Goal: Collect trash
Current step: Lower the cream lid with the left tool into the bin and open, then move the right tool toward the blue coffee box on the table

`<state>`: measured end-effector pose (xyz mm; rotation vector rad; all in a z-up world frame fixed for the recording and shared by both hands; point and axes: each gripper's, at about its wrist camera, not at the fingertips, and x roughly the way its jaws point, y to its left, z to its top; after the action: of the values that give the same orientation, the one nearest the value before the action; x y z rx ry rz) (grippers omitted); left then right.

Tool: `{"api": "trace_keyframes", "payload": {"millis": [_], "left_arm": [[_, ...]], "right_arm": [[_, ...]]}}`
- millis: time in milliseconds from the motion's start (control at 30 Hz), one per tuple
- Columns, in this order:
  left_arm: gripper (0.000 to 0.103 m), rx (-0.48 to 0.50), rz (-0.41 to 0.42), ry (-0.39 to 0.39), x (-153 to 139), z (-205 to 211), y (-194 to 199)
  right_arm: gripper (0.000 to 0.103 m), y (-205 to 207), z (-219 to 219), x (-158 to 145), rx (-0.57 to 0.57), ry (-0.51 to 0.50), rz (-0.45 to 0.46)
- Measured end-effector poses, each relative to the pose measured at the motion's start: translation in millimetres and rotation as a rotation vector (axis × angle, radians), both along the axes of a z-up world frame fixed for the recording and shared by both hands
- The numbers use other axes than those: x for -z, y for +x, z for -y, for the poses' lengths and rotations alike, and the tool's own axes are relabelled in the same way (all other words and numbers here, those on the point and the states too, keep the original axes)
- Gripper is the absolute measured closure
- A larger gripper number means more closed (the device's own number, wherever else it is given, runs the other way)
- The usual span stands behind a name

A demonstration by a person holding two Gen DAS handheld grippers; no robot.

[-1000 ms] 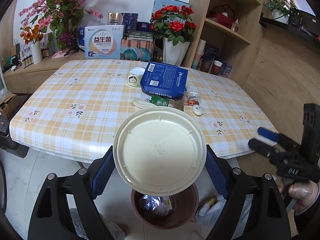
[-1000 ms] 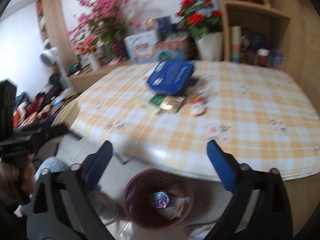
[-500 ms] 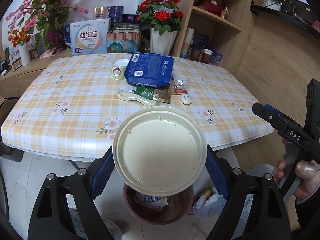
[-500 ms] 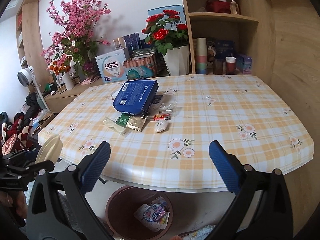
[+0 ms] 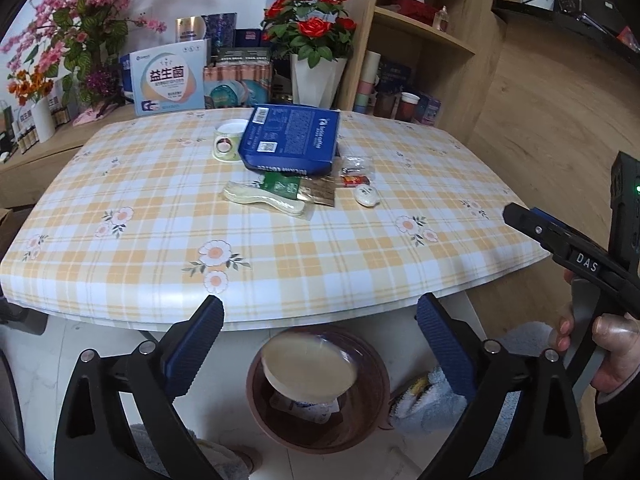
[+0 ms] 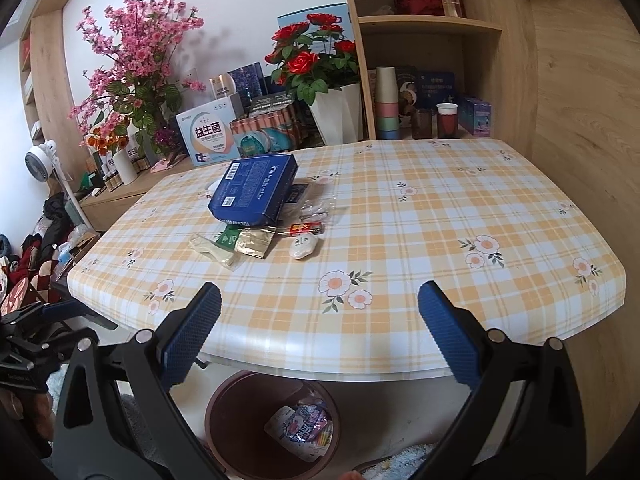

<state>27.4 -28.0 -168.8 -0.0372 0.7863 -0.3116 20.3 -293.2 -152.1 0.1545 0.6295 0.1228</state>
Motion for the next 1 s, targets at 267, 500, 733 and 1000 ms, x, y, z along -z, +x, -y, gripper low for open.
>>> {"api": "trace_keyframes", "payload": {"millis": [267, 500, 733, 1000], "left_arm": [[0.006, -0.133, 0.064, 0.005, -9.9, -32.7, 1.9], [0.006, -0.214, 0.067, 0.006, -9.1, -58.4, 6.4], [0.006, -0.237, 0.072, 0.015, -7.9, -72.0, 12.9], [0.006, -0.238, 0.056, 0.003, -1.4, -77.6, 21.4]], "right_arm": [[0.006, 0.7, 0.3, 2.4, 0.020, -0.024, -0.016], [0.006, 3.4, -3.5, 6.9, 0.019, -0.045, -0.038], [0.006, 12.5, -9.5, 13.2, 0.005, -0.081, -0.066], [0.006, 27.7, -17.1, 19.1, -0.034, -0.104, -0.090]]}}
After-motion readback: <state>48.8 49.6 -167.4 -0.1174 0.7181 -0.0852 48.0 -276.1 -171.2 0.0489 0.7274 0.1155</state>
